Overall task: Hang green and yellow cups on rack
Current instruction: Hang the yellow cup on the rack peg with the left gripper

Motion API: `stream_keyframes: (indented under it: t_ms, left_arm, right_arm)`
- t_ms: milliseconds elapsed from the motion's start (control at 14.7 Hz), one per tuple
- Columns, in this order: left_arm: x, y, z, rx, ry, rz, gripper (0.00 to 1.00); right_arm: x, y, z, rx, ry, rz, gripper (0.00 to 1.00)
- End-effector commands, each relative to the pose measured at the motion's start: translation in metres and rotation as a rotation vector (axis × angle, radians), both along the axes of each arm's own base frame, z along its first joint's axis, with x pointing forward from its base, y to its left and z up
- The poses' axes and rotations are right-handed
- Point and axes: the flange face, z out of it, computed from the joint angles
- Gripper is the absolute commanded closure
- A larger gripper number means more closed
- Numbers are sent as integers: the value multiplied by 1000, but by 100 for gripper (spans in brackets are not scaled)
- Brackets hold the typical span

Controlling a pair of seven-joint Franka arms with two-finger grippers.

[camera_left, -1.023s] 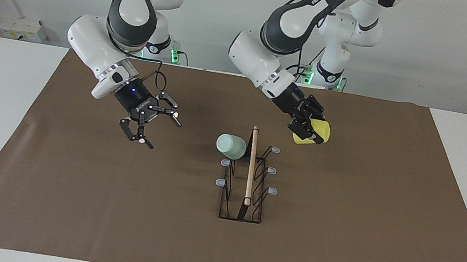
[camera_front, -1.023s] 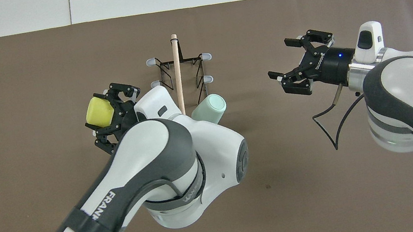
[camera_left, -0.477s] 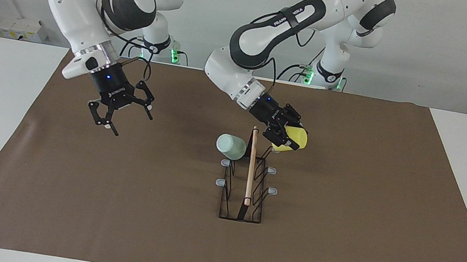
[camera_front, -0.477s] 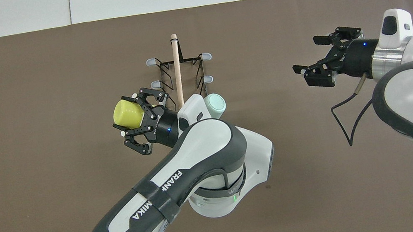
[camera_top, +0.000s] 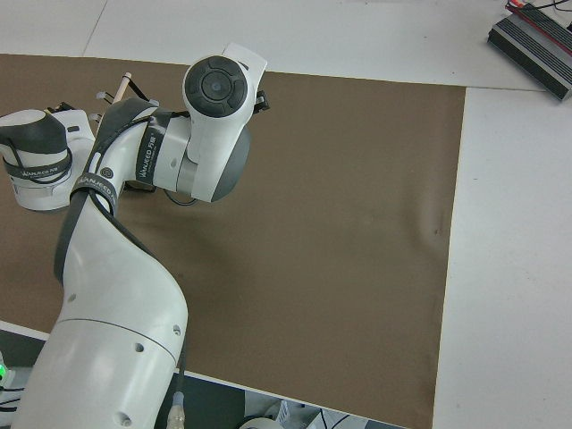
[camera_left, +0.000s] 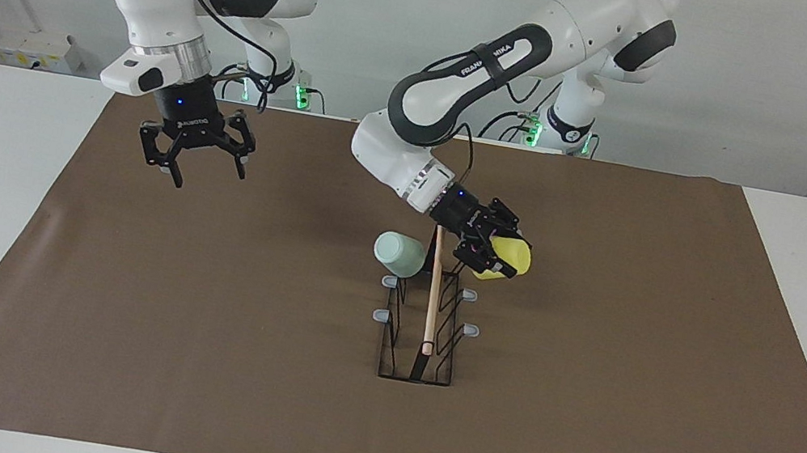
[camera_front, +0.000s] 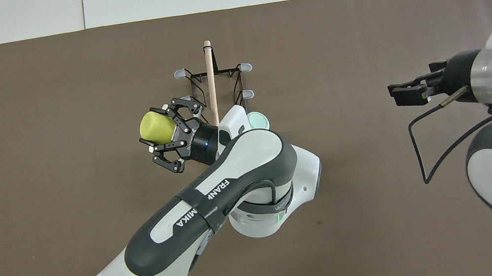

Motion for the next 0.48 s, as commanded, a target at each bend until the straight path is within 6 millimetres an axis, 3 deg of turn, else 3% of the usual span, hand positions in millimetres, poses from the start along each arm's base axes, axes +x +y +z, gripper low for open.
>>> stream_keyframes:
  t_ms: [0,273,409]
  left_arm:
    - [-5,-13,1,-12,-18,-7,100]
    - [-8,-21,-5,-34,-13,-32,100]
    - [-9,-22,-9,-40,-11,-41,100]
  right_arm:
    - [-1,-8,16,-27,40,-81,0]
    - [-6,-17,38,-13,114,-216,0]
    - [-10,-30,51,-33,163,-285,0]
